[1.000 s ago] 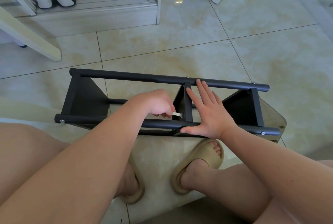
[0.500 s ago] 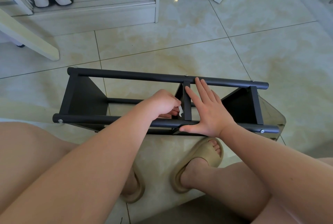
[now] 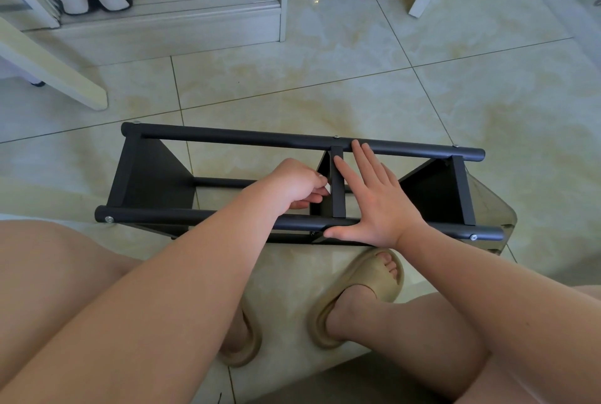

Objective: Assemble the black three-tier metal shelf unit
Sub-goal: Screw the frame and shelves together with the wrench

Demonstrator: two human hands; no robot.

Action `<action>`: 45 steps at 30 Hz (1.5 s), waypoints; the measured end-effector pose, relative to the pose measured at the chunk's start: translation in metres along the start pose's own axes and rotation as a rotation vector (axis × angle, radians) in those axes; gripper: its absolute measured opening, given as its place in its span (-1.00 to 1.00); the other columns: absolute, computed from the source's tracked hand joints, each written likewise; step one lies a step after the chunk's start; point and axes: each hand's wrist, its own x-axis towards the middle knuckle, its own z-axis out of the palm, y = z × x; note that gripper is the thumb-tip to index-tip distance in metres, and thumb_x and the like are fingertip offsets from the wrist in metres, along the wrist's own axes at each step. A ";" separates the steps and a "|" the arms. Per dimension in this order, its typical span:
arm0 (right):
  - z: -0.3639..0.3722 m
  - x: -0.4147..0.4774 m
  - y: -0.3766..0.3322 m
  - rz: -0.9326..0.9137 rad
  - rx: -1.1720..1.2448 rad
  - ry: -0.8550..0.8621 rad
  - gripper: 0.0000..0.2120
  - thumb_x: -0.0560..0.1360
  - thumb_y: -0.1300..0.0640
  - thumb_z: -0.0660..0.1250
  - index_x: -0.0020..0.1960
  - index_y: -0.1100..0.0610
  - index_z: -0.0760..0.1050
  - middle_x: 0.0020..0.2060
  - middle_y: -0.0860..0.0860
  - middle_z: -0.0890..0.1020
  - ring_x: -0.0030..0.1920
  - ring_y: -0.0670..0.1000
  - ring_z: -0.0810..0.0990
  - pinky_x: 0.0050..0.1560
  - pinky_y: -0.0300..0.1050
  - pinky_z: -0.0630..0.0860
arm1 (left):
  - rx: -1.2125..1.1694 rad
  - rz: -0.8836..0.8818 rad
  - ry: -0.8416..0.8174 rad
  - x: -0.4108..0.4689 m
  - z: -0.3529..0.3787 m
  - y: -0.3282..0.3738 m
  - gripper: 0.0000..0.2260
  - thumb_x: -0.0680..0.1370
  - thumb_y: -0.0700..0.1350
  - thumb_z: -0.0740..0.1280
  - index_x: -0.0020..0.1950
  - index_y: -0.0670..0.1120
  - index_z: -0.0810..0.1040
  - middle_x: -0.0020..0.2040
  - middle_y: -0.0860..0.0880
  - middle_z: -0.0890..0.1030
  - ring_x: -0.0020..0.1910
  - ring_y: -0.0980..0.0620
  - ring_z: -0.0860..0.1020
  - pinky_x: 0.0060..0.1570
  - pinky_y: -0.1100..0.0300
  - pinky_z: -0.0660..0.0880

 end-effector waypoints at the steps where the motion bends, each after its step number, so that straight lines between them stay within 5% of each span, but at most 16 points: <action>1: 0.000 0.000 0.000 0.000 0.000 0.002 0.19 0.27 -0.68 0.07 0.66 -0.01 -0.16 0.62 0.09 -0.29 0.60 0.08 -0.36 0.60 0.21 -0.06 | 0.019 -0.005 -0.008 -0.001 0.000 0.000 -0.89 0.64 -0.10 0.31 0.12 -0.08 0.56 -0.19 0.03 0.68 -0.18 0.11 0.64 0.09 0.11 0.58; 8: 0.000 0.000 0.000 -0.001 0.000 0.005 0.19 0.27 -0.67 0.08 0.66 -0.01 -0.15 0.62 0.09 -0.29 0.60 0.08 -0.36 0.60 0.22 -0.04 | -0.025 -0.036 0.008 0.001 0.002 0.001 -0.89 0.65 -0.10 0.27 0.08 -0.10 0.56 -0.19 0.02 0.67 -0.20 0.11 0.63 0.11 0.10 0.57; 14: -0.001 0.000 -0.001 -0.001 -0.012 -0.006 0.19 0.27 -0.68 0.06 0.66 -0.02 -0.17 0.61 0.08 -0.31 0.60 0.08 -0.37 0.60 0.22 -0.05 | -0.008 -0.085 -0.057 0.001 0.003 -0.004 -0.87 0.67 -0.10 0.25 -0.05 -0.08 0.52 -0.19 0.01 0.66 -0.20 0.12 0.62 -0.10 0.20 0.55; 31: 0.001 -0.001 -0.001 -0.005 -0.010 0.009 0.19 0.27 -0.68 0.09 0.66 -0.02 -0.16 0.62 0.10 -0.28 0.61 0.10 -0.34 0.59 0.25 -0.03 | 0.082 -0.037 -0.147 0.004 -0.006 -0.005 -0.89 0.68 -0.14 0.22 0.01 -0.10 0.51 -0.19 0.00 0.68 -0.18 0.10 0.63 -0.13 0.23 0.56; 45: 0.000 -0.001 -0.002 0.011 -0.021 -0.004 0.20 0.27 -0.67 0.09 0.66 -0.01 -0.16 0.62 0.09 -0.29 0.60 0.08 -0.36 0.60 0.21 -0.06 | 0.350 0.081 -0.282 0.002 -0.020 -0.012 -0.90 0.67 -0.17 0.24 0.00 -0.09 0.52 -0.13 0.04 0.69 -0.08 0.09 0.63 -0.14 0.26 0.50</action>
